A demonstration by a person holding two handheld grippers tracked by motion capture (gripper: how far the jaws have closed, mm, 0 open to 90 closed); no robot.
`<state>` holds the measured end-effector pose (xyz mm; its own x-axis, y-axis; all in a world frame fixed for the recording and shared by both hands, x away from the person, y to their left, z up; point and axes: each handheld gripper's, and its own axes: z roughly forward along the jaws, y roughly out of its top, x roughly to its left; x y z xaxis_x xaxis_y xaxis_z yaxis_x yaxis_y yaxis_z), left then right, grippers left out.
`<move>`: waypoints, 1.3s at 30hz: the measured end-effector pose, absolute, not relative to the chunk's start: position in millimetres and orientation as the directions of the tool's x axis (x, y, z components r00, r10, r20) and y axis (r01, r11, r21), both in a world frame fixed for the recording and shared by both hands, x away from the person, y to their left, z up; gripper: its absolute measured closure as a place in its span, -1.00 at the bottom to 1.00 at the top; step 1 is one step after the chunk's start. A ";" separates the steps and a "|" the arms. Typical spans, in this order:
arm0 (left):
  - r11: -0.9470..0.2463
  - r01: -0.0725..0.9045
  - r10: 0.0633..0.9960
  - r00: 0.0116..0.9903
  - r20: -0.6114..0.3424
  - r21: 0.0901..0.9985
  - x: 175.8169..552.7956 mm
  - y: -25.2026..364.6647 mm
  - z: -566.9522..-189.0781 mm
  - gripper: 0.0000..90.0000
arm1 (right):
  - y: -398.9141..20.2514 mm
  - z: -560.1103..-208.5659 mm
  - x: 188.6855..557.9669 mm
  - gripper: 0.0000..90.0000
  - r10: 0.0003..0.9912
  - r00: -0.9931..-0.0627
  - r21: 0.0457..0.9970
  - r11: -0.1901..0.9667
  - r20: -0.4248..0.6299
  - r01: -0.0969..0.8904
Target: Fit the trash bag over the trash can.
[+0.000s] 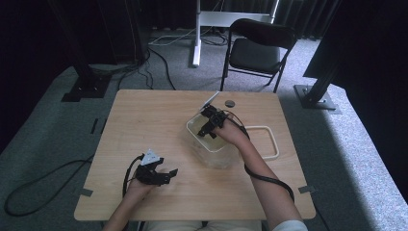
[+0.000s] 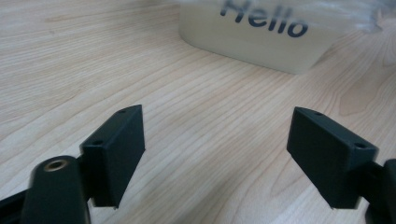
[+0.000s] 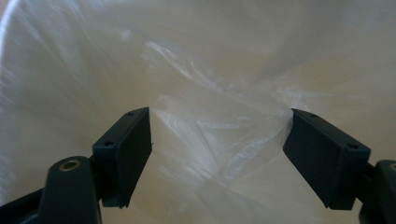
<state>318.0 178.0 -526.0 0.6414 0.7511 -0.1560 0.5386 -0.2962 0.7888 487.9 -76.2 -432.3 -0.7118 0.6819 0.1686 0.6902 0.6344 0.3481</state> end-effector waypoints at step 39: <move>-0.244 0.614 0.853 0.504 -0.136 0.751 311.2 221.5 -534.2 -0.81 | -148.0 -387.5 430.0 -0.76 0.691 -0.711 0.754 0.397 0.129 0.523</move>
